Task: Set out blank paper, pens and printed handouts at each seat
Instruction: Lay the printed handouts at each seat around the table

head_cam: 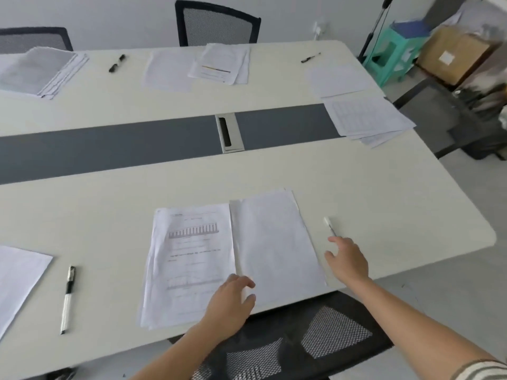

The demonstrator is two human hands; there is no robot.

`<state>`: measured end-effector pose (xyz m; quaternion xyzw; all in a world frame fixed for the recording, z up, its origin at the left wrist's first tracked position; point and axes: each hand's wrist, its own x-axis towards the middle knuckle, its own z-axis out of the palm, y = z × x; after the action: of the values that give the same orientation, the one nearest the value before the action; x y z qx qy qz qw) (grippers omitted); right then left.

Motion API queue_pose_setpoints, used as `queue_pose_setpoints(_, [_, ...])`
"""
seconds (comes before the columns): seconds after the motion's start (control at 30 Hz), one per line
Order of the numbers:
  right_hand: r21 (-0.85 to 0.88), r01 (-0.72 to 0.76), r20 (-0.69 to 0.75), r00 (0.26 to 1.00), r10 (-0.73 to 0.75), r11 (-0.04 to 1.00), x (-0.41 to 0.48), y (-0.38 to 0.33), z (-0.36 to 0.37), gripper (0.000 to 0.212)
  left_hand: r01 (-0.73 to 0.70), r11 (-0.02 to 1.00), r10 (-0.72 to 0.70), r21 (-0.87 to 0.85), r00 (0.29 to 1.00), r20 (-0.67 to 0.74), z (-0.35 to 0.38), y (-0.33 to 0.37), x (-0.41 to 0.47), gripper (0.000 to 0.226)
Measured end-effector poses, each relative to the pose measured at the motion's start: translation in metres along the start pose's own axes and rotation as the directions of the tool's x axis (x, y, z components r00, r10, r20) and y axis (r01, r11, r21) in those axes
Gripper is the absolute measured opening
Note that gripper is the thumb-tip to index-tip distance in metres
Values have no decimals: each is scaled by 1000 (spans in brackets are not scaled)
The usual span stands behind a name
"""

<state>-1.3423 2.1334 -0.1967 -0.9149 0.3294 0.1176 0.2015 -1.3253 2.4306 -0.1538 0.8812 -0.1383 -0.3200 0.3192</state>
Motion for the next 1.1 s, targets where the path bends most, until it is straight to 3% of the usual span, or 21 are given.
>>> queue_pose_setpoints(0.07, [-40,-13,18,1000,13,999,22,22,-6,42,-31,985,30,167,1000,6,23,15,25,39])
queue_pose_setpoints(0.17, [-61,-18,95,995,24,998,52,44,-6,46,36,930,-59,367,997,52,54,27,55,53])
queue_pose_setpoints(0.33, [-40,69,153,986,-62,997,89,65,-10,41,113,840,-179,531,981,74,96,41,70,62])
queue_pose_setpoints(0.57, [-46,122,110,987,-117,991,115,74,-31,40,145,862,-186,486,982,36,109,68,83,57])
queue_pose_setpoints(0.67, [22,240,-16,971,-240,970,108,61,-34,40,278,908,-246,314,959,-141,104,67,86,54])
queue_pose_setpoints(0.73, [184,272,19,960,-280,945,99,47,-29,46,377,917,-337,133,908,-251,99,64,90,55])
queue_pose_setpoints(0.8, [337,89,224,959,-172,937,88,30,-21,61,418,908,-402,5,877,-264,97,60,94,58])
queue_pose_setpoints(0.87, [423,-166,418,908,-29,891,81,15,-13,77,426,904,-407,37,884,-232,99,58,97,60])
queue_pose_setpoints(0.93, [454,-312,516,856,39,834,81,5,-9,81,423,899,-396,113,896,-203,100,58,98,61])
queue_pose_setpoints(1.03, [487,-396,616,787,15,778,87,-3,-16,40,389,905,-359,172,916,-178,100,52,94,63])
queue_pose_setpoints(1.1, [503,-329,625,777,-73,799,86,-8,-25,15,369,921,-344,126,921,-181,94,47,92,66])
